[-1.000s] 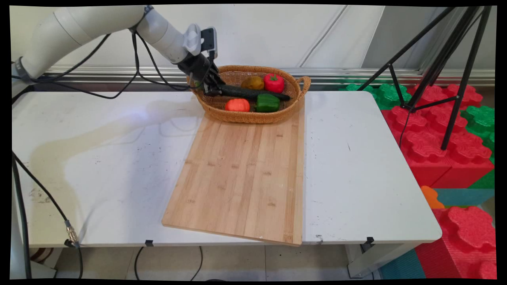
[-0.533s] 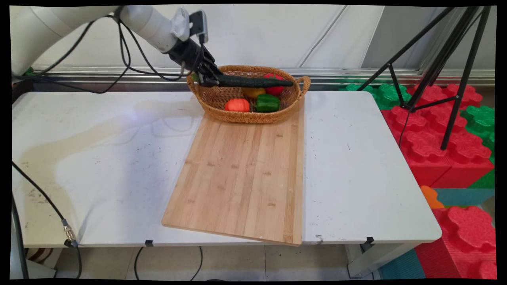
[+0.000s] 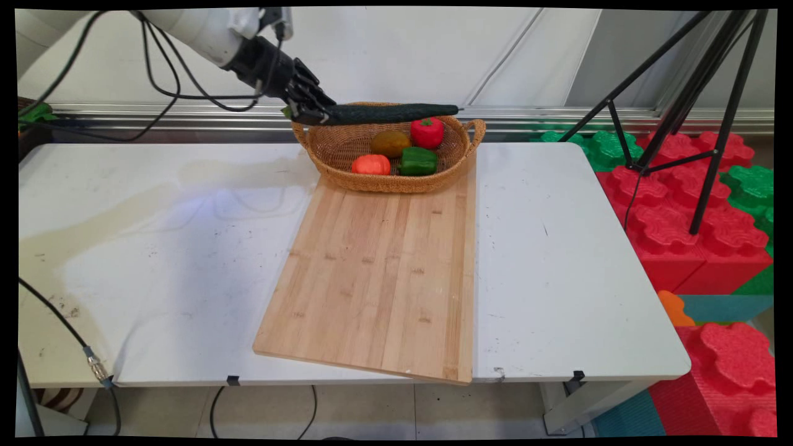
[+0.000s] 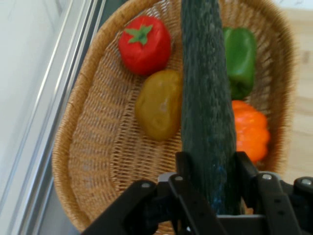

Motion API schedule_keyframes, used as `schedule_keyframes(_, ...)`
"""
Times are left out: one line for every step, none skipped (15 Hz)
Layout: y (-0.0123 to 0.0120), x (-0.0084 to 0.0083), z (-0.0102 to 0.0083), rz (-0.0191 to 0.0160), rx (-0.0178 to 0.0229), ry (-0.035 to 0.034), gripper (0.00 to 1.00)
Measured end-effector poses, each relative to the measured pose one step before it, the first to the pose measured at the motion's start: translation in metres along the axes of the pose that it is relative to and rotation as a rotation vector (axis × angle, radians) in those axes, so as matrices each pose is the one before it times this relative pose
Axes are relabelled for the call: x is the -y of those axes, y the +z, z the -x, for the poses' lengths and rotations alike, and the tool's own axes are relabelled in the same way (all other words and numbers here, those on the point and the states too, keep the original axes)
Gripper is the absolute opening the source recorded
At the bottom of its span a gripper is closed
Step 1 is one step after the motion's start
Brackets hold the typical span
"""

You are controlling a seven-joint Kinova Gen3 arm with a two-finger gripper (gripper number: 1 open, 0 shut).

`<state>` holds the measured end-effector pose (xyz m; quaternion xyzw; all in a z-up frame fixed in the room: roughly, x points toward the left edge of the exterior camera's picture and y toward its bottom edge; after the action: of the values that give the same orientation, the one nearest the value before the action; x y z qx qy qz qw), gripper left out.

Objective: Place the picked object on the cutting board

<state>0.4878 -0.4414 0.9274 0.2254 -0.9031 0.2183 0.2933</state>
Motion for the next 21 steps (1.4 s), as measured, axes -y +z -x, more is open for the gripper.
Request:
schedule_keyframes(-0.00749, -0.00218, 0.00081, 0.0127, -0.01178, -0.00827, 0.0)
schedule_keyframes(-0.00489, -0.00162, 0.00059, 0.00841, -0.00691, -0.00502, 0.0)
schedule_keyframes(-0.00742, -0.003, 0.00088, 0.01567, -0.0124, -0.01044, 0.0)
schedule_keyframes(-0.00838, -0.0039, 0.00105, 0.01893, -0.01374, -0.01237, 0.0)
schedule_keyframes(-0.00757, -0.00442, 0.00116, 0.02032, -0.01195, -0.0099, 0.0)
schedule_keyframes(-0.00565, -0.00405, 0.00105, 0.01809, -0.00849, -0.00734, 0.0)
schedule_keyframes(-0.00377, -0.00301, 0.00104, 0.01111, -0.00485, -0.00474, 0.0)
schedule_keyframes(-0.00482, -0.00477, 0.00147, 0.01762, -0.00603, -0.00638, 0.0)
schedule_keyframes(-0.00278, -0.00337, 0.00094, 0.01169, -0.00351, -0.00355, 0.0)
schedule_keyframes(-0.00348, -0.00532, 0.00167, 0.0178, -0.00463, -0.00734, 0.0)
schedule_keyframes(-0.00277, -0.00687, 0.00192, 0.02061, -0.00324, -0.00774, 0.0)
schedule_keyframes(-0.0013, -0.00739, 0.00244, 0.0199, -0.00094, -0.00845, 0.0)
schedule_keyframes(-0.0002, -0.00641, 0.0027, 0.01573, 0.0004, -0.0088, 0.0)
schedule_keyframes(0.00051, -0.00456, 0.00189, 0.01098, 0.00139, -0.00489, 0.0)
schedule_keyframes(0.00138, -0.0066, 0.00358, 0.01475, 0.00308, -0.00875, 0.0)
schedule_keyframes(0.0014, -0.00464, 0.00249, 0.01013, 0.003, -0.00467, 0.0)
schedule_keyframes(0.00262, -0.00633, 0.00416, 0.01208, 0.00508, -0.00874, 0.0)
schedule_keyframes(0.00218, -0.00406, 0.00278, 0.00743, 0.00402, -0.00534, 0.0)
schedule_keyframes(0.00386, -0.00587, 0.00463, 0.00803, 0.0065, -0.0106, 0.0)
schedule_keyframes(0.00292, -0.00363, 0.00293, 0.00535, 0.00471, -0.00737, 0.0)
schedule_keyframes(0.00592, -0.00571, 0.00485, 0.00646, 0.00835, -0.01191, 0.0)
